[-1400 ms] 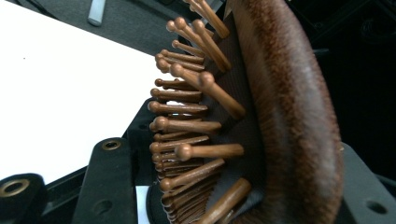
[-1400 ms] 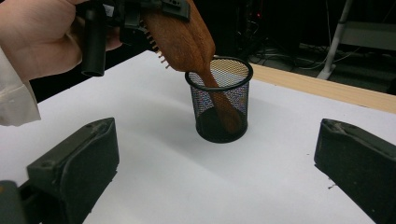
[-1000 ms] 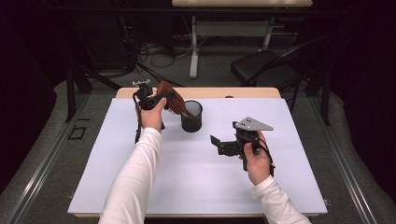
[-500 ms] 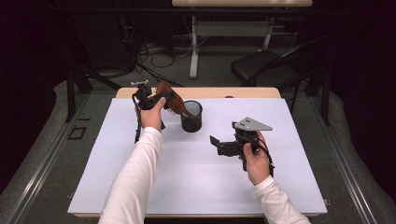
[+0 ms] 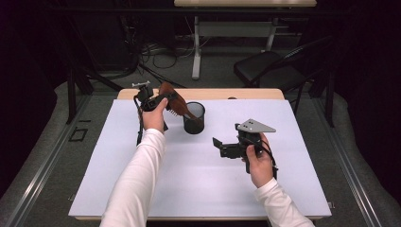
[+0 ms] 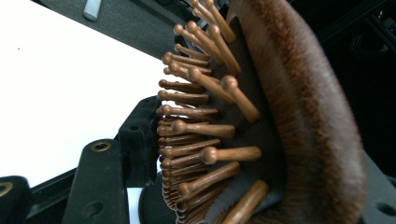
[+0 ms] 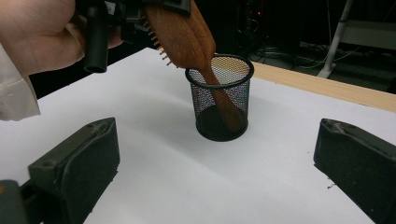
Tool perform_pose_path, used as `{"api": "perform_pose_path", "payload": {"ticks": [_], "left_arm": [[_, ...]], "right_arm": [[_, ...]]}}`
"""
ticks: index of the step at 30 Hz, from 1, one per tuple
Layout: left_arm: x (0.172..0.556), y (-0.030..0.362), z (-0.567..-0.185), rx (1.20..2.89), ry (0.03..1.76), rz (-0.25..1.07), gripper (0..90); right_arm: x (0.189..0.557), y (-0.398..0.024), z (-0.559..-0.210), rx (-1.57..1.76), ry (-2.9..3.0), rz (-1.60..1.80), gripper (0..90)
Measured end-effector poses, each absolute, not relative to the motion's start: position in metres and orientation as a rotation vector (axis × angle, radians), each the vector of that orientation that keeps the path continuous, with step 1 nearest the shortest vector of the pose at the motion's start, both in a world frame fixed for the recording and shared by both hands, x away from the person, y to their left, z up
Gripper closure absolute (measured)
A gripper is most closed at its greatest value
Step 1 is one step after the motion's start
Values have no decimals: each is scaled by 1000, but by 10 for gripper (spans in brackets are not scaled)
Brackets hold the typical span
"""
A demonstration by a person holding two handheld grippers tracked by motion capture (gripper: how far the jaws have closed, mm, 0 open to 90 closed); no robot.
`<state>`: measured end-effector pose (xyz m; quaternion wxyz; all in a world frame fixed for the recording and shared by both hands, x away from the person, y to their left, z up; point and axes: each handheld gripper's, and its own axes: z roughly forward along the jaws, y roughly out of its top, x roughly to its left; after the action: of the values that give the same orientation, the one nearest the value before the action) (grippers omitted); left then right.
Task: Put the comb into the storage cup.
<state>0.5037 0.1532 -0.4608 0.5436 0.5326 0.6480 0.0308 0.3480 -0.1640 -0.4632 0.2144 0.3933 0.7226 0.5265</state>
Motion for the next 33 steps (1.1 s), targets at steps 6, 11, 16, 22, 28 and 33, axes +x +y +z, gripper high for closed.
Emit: {"api": "perform_pose_path", "payload": {"ticks": [6,11,16,22,28,33], "left_arm": [[503,153,-459,1243,1529,86,383],[503,154,-458,1243,1523,87,367],[502,155,-455,1247,1511,125,346],[501,158,-453,1242,1511,141,319],[500,158,-451,1265,1494,207,305],[500,158,-451,1261,1493,207,311]], "right_arm": [[348,-164,-463,1091,2003,1459,0],[348,-164,-463,1092,2004,1459,0],[348,-164,-463,1091,2004,1459,0],[348,-163,-464,1089,2004,1461,0],[348,-163,-464,1090,2007,1455,0],[348,-163,-464,1092,2006,1455,0]]}}
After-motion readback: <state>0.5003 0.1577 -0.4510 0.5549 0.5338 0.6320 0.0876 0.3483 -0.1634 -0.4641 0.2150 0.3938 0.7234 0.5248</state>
